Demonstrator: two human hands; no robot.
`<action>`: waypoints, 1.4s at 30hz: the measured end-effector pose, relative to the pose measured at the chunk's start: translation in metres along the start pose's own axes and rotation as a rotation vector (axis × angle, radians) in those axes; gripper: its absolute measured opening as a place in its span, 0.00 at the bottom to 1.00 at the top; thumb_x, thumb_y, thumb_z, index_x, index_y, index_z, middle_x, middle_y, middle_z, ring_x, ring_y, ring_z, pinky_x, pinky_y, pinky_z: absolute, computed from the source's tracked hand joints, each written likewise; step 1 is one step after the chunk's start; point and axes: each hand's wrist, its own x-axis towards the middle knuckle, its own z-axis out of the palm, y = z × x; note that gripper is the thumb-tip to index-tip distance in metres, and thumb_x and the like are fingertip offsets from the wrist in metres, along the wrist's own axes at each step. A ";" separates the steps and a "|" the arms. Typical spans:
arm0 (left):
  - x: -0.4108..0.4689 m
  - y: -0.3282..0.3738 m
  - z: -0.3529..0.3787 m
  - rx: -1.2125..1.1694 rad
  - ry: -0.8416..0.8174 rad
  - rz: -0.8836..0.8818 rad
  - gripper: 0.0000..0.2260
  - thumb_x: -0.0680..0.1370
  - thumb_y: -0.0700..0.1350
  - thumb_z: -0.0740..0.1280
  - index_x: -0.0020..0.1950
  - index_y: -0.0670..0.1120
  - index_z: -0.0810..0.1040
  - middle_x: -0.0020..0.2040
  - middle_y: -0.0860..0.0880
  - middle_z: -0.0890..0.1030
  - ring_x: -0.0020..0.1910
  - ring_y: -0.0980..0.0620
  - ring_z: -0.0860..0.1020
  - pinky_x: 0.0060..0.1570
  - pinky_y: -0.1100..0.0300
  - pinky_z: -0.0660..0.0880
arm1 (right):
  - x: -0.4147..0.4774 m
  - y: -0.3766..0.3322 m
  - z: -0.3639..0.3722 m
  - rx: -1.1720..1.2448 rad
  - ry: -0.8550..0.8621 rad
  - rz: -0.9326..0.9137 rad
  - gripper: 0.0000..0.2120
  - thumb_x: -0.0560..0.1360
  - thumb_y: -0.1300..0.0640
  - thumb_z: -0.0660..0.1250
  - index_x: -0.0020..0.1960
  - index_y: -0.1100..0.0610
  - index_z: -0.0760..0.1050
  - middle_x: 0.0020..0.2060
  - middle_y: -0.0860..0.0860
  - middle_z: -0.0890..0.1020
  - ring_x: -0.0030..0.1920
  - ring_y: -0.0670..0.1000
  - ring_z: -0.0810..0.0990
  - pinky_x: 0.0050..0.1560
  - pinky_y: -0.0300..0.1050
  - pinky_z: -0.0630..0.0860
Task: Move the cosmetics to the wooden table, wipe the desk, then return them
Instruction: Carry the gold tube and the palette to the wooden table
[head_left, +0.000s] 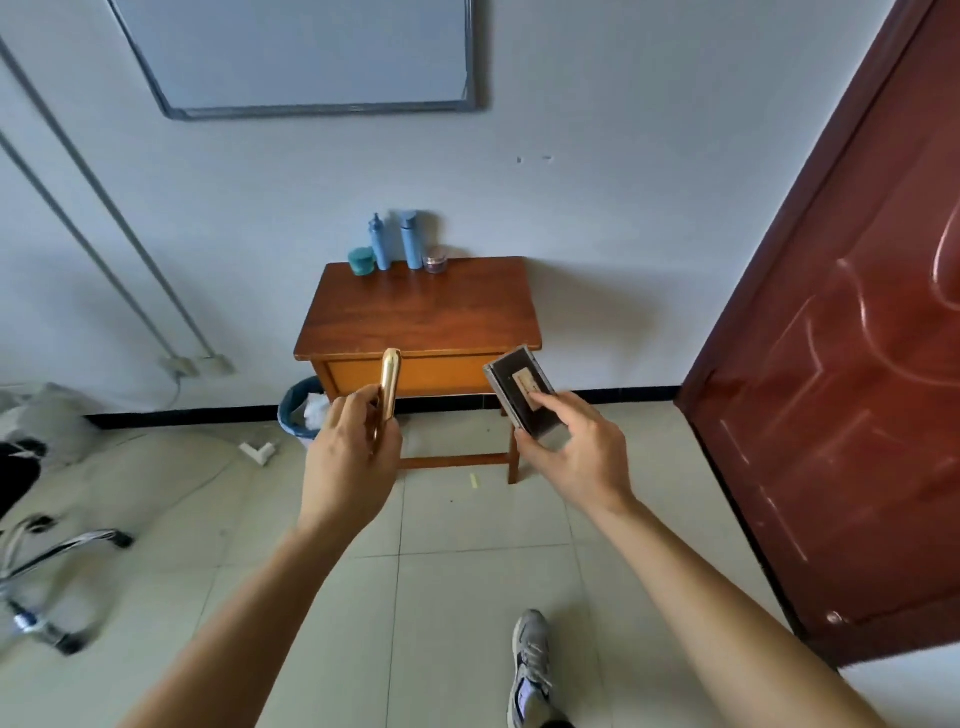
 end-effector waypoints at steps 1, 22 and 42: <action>0.014 -0.006 0.008 0.017 -0.017 -0.003 0.14 0.78 0.44 0.66 0.64 0.47 0.73 0.49 0.52 0.75 0.43 0.51 0.76 0.41 0.55 0.76 | 0.016 0.006 0.010 0.003 -0.001 -0.001 0.20 0.69 0.52 0.76 0.60 0.52 0.81 0.51 0.42 0.83 0.47 0.41 0.81 0.47 0.38 0.78; 0.401 -0.148 0.153 0.155 -0.122 -0.243 0.18 0.80 0.47 0.63 0.69 0.48 0.69 0.55 0.54 0.75 0.41 0.59 0.74 0.36 0.72 0.65 | 0.422 0.106 0.237 -0.005 -0.227 -0.066 0.22 0.72 0.45 0.73 0.64 0.51 0.78 0.57 0.45 0.82 0.50 0.43 0.81 0.46 0.37 0.81; 0.553 -0.330 0.277 0.098 -0.579 -0.551 0.20 0.79 0.41 0.66 0.70 0.46 0.69 0.60 0.46 0.78 0.54 0.51 0.77 0.52 0.58 0.76 | 0.536 0.175 0.441 -0.235 -0.593 0.075 0.22 0.73 0.48 0.72 0.66 0.48 0.75 0.58 0.46 0.78 0.55 0.46 0.79 0.53 0.39 0.78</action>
